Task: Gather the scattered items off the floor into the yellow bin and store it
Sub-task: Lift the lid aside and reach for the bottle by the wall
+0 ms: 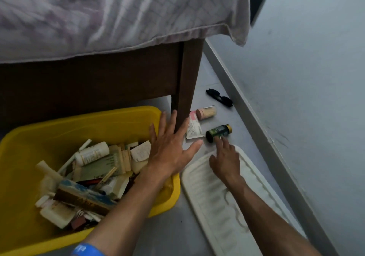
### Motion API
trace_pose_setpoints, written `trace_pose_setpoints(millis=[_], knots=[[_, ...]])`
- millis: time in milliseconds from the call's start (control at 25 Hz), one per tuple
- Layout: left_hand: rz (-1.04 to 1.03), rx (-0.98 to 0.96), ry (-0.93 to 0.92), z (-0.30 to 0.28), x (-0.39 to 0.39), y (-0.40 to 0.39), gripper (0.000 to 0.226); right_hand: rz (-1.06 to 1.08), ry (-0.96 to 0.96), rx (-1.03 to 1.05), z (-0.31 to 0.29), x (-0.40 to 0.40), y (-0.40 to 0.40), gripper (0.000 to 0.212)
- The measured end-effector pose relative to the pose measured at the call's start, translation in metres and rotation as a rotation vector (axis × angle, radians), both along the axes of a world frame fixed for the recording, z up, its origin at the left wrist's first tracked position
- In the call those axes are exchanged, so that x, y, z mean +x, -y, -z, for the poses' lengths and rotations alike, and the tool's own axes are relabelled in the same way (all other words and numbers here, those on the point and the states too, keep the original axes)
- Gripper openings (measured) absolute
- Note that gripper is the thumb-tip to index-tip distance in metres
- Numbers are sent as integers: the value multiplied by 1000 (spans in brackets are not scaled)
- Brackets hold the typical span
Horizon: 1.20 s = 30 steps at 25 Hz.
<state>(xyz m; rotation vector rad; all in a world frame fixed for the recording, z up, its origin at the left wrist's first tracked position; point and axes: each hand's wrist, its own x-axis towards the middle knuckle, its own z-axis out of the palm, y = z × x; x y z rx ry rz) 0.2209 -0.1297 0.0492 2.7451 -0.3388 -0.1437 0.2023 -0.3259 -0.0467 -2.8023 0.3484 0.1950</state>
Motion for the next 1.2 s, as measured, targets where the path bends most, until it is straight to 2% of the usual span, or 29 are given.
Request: trace_pose_setpoints(millis=[80, 120, 200, 320, 400, 480, 560, 640, 720, 760, 800, 880, 1000, 1080, 1200], knots=[[-14, 40, 15, 4, 0, -2, 81, -47, -17, -59, 8, 41, 1, 81], [-13, 50, 17, 3, -1, -1, 81, -86, -51, -130, 11, 54, 8, 80], [-17, 53, 9, 2, -4, -4, 79, -151, -171, -205, 11, 71, 23, 62], [-24, 1, -1, 0, -2, -1, 73, -156, -266, -155, -7, 73, 35, 46], [-20, -91, 4, -5, -4, 0, 69, -33, -52, 46, -28, 60, 25, 41], [-86, -210, 40, -10, -8, -10, 65, 86, 312, 353, -59, 28, -4, 47], [-282, -344, 96, -16, -11, -35, 62, -4, 620, 559, -96, -11, -42, 55], [-450, -423, 138, -27, -9, -69, 56, -256, 714, 529, -122, -30, -75, 61], [-491, -448, 200, -43, -6, -97, 51, -458, 612, 395, -135, -28, -103, 66], [-485, -461, 246, -51, -4, -103, 48, -480, 527, 417, -139, -23, -110, 66], [-448, -464, 298, -59, -4, -104, 45, -448, 483, 489, -139, -19, -111, 63], [-283, -431, 351, -70, -7, -84, 41, -291, 523, 577, -128, -9, -92, 53], [-29, -344, 326, -62, -8, -27, 43, -52, 468, 501, -92, 12, -42, 39], [88, -273, 253, -48, 1, 14, 50, 1, 334, 396, -65, 33, -7, 42], [102, -84, -57, -20, 21, 57, 69, -102, 138, 212, -36, 63, 28, 58]])
